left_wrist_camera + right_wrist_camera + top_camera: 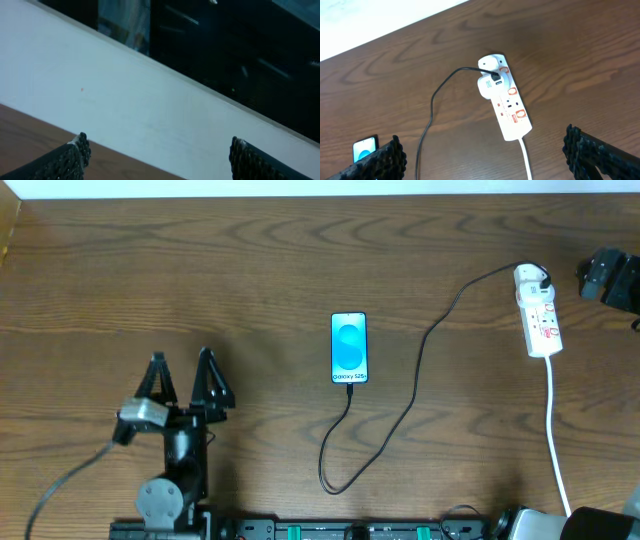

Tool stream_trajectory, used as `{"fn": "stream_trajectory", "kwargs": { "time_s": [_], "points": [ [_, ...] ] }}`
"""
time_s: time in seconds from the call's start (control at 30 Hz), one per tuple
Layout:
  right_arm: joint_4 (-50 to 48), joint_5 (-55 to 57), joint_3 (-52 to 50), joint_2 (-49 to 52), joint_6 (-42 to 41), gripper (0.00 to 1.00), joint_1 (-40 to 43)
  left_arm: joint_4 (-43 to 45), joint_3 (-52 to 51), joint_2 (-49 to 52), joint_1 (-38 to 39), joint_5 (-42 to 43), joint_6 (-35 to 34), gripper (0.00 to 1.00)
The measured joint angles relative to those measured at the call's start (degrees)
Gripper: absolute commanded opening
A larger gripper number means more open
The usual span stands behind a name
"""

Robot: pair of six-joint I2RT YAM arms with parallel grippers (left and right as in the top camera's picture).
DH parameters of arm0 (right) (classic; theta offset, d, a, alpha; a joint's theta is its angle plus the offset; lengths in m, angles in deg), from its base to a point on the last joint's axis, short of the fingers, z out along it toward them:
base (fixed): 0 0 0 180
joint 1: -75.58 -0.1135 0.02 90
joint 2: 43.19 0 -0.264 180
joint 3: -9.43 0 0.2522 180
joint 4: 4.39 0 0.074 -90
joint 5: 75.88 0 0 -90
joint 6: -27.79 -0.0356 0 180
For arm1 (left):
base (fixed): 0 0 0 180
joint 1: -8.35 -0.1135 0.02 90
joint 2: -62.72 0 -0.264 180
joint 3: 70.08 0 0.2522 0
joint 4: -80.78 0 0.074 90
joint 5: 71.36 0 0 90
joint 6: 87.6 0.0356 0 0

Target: Plug charger to phone and switch on socket

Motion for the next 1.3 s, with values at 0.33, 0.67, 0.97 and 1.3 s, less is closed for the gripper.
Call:
{"fn": "stream_trajectory", "kwargs": {
  "time_s": [0.33, 0.67, 0.97, 1.3],
  "points": [
    [0.0, 0.0, 0.0, 0.0, 0.0, 0.99, 0.02, -14.19, -4.66, -10.45, 0.0, -4.79, 0.35, 0.9],
    [0.0, 0.02, 0.0, 0.0, 0.0, 0.99, 0.0, -27.23, -4.66, -12.76, -2.03, -6.27, 4.5, 0.9],
    [0.0, 0.0, 0.0, 0.0, 0.0, 0.99, 0.0, -33.4, -4.28, -12.76, -2.16, -5.35, 8.48, 0.9],
    [0.0, 0.0, 0.0, 0.0, 0.0, 0.99, 0.0, -34.49, -3.85, -12.76, -2.14, -1.57, 16.39, 0.9]
  ]
}}
